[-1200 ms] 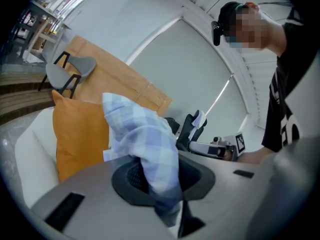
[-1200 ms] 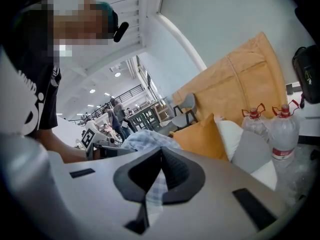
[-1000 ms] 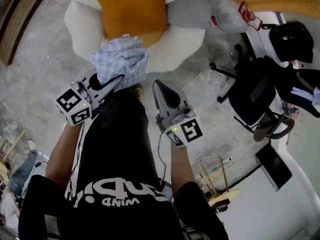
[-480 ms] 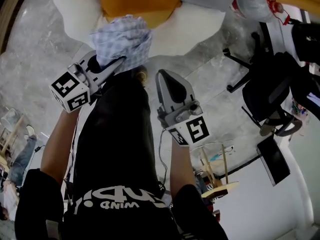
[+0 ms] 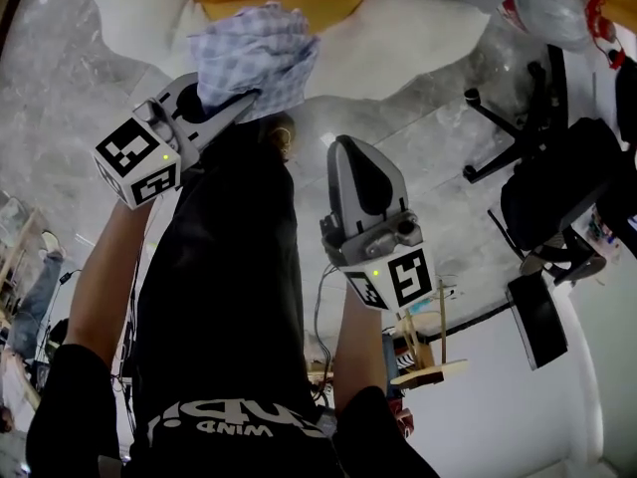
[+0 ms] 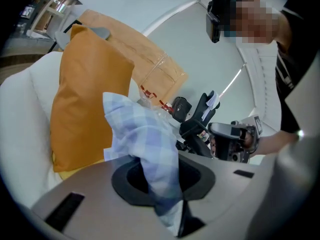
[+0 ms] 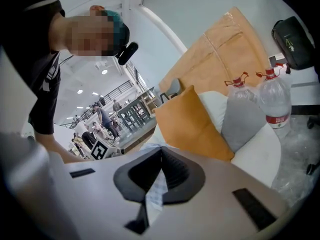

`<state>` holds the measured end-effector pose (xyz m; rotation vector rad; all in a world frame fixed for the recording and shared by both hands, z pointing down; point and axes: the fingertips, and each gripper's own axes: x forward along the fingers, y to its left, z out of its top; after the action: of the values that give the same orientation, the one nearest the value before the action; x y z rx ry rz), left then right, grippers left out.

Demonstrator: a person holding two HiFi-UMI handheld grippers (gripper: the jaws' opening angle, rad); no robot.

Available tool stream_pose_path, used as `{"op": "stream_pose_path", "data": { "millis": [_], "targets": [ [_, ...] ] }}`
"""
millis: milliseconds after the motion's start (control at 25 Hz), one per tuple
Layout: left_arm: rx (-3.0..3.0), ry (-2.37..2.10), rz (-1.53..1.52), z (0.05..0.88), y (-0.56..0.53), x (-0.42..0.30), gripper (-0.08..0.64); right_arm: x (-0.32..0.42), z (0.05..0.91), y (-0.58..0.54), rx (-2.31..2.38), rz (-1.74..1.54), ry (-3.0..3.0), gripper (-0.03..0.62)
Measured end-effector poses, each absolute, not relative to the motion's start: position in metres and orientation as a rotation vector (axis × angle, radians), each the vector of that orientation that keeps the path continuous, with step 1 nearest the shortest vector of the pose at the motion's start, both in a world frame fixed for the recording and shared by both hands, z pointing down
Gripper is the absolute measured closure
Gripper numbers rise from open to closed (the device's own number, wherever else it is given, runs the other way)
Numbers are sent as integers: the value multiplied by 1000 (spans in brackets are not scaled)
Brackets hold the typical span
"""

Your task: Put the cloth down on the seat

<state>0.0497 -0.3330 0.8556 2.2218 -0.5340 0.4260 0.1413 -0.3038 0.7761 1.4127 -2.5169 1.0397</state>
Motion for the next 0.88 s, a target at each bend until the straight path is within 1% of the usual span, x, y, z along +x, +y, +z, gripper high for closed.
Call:
{"op": "stream_pose_path", "data": {
  "millis": [400,880],
  "targets": [
    [2228,-509,462,931,-335,58,474,143,827,-298,1371,1075,-2481,572],
    [2188,-538,521,1012,-343,52,474,139,846,-289,1341,1123,-2457,573]
  ]
}}
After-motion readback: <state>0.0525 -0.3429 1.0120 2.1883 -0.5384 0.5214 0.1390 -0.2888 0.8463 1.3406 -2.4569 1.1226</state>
